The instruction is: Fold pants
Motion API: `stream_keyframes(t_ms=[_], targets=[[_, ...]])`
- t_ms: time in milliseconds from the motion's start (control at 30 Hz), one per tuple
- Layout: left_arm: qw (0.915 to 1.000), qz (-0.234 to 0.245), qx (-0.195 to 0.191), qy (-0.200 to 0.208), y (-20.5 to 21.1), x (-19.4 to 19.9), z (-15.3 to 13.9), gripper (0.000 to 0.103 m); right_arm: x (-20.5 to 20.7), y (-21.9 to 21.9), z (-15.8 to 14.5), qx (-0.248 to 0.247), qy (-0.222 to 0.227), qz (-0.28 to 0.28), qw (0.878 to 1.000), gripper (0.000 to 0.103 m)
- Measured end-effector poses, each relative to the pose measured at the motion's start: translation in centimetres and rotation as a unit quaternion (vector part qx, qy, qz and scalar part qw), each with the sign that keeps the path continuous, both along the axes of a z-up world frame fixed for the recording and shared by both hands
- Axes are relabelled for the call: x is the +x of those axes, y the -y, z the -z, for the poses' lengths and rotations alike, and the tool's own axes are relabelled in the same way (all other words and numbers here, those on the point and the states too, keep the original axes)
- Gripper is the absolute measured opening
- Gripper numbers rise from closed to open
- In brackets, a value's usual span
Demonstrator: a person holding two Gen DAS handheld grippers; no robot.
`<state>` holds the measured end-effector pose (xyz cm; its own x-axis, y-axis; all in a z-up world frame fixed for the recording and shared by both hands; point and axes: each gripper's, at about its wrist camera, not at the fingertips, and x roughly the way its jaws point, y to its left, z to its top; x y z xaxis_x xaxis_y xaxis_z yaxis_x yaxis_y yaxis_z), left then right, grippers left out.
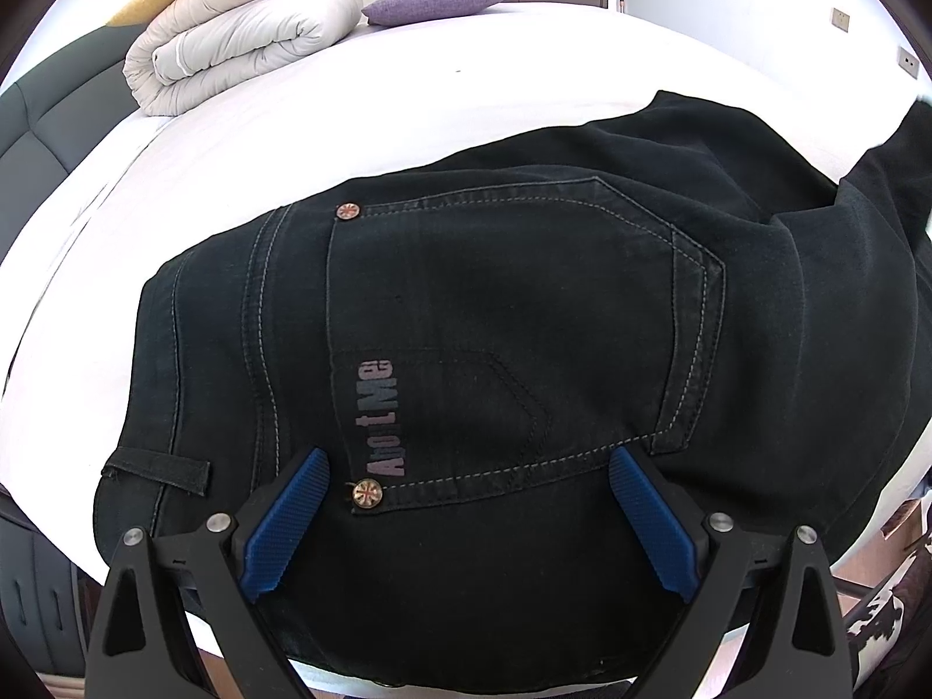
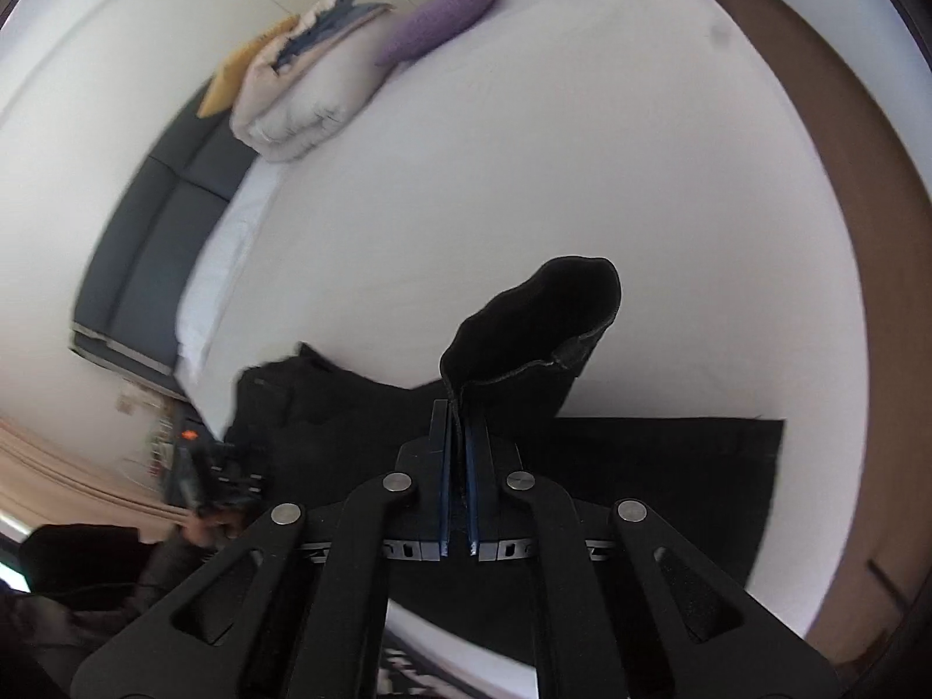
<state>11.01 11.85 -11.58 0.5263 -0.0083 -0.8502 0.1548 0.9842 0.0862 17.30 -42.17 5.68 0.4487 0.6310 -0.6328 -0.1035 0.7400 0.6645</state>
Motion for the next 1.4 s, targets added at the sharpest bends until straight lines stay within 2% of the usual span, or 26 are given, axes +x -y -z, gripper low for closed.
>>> stream_keyframes(t_ms=[33,100,167,233,267,367,400,433,467,533,567,600,667,733,800,867,967,1033,1067,1133,1167,1200,1233,1267,1333,1400], targets=[[1.0,0.0,0.0,0.0,0.0,0.0,0.0,0.1,-0.4,0.2,-1.1,0.023,0.001,0.01,1.0,0.003],[1.0,0.0,0.0,0.0,0.0,0.0,0.0,0.1,-0.1,2.0,-0.8,0.054,-0.009,0.081,0.995,0.003],[1.0,0.0,0.0,0.001,0.0,0.0,0.0,0.1,0.6,5.6,2.6,0.07,-0.07,0.169,0.981,0.004],[1.0,0.0,-0.001,0.004,-0.1,-0.3,-0.2,0.1,0.5,9.3,6.9,0.024,-0.148,0.239,0.96,0.004],[1.0,-0.001,-0.001,0.005,-0.2,-0.4,-0.2,0.1,-0.3,10.8,8.2,0.004,-0.159,0.278,0.947,0.004],[1.0,0.0,0.002,0.006,-0.1,-0.4,-0.2,0.1,-3.5,12.9,9.0,-0.007,-0.093,0.33,0.939,0.006],[1.0,0.001,0.001,0.005,-0.1,-0.4,-0.1,0.1,-4.4,13.0,8.8,-0.022,-0.074,0.332,0.94,0.011],[1.0,0.001,-0.001,0.004,-0.1,-0.4,-0.1,0.1,-4.9,12.5,8.5,-0.028,-0.051,0.318,0.946,0.015],[1.0,0.0,-0.003,0.003,-0.1,-0.4,-0.2,0.1,-5.2,11.9,8.2,-0.025,-0.025,0.29,0.956,0.024],[1.0,-0.001,-0.001,0.004,-0.1,-0.4,-0.2,0.1,-6.0,8.8,7.2,-0.032,0.029,0.217,0.975,0.055],[1.0,-0.002,0.001,0.004,-0.1,-0.4,-0.2,0.1,-6.3,7.1,6.8,-0.046,0.054,0.184,0.98,0.078],[1.0,-0.002,0.002,0.005,0.0,-0.4,-0.2,0.1,-6.6,5.1,6.6,-0.059,0.074,0.149,0.984,0.083],[1.0,-0.002,0.003,0.005,0.2,-0.3,-0.2,0.1,-6.6,2.2,6.5,-0.084,0.084,0.075,0.99,0.083],[1.0,-0.002,0.003,0.005,0.2,-0.4,-0.2,0.1,-6.2,-0.4,7.4,-0.107,0.078,0.028,0.991,0.082],[1.0,-0.002,0.004,0.005,0.2,-0.3,-0.2,0.1,-5.7,-1.8,8.4,-0.126,0.076,0.017,0.989,0.081],[1.0,-0.002,0.004,0.005,0.3,-0.4,-0.1,0.1,-4.3,-1.9,9.5,-0.128,0.076,0.034,0.988,0.081],[1.0,-0.001,0.004,0.005,0.3,-0.4,-0.1,0.1,-1.5,1.0,11.6,-0.113,0.067,0.043,0.99,0.079],[1.0,-0.002,0.004,0.005,0.4,-0.4,0.0,0.1,-0.4,0.3,12.7,-0.12,0.052,0.018,0.991,0.065],[1.0,-0.001,0.004,0.005,0.4,-0.4,0.0,0.1,-0.6,2.5,13.3,-0.129,0.048,0.003,0.99,0.056],[1.0,-0.001,0.004,0.005,0.5,-0.5,0.0,0.1,-0.6,2.5,14.0,-0.155,0.045,-0.023,0.987,0.042],[1.0,-0.001,0.003,0.005,0.5,-0.5,0.0,0.1,-0.8,3.4,14.3,-0.155,0.04,-0.031,0.987,0.031],[1.0,-0.001,0.003,0.005,0.5,-0.5,0.0,0.1,-0.8,3.0,14.3,-0.154,0.036,-0.03,0.987,0.028],[1.0,-0.001,0.003,0.005,0.5,-0.5,0.0,0.1,-0.7,2.7,14.3,-0.146,0.029,-0.026,0.989,0.025],[1.0,-0.001,0.003,0.005,0.5,-0.4,0.0,0.1,-1.3,3.0,13.9,-0.131,0.017,-0.023,0.991,0.012],[1.0,-0.001,0.003,0.005,0.5,-0.5,0.1,0.1,-2.0,3.0,13.1,-0.089,-0.014,0.003,0.996,0.01],[1.0,-0.001,0.002,0.005,0.5,-0.5,0.1,0.1,-3.4,3.0,10.8,-0.009,-0.017,0.037,0.999,0.009]])
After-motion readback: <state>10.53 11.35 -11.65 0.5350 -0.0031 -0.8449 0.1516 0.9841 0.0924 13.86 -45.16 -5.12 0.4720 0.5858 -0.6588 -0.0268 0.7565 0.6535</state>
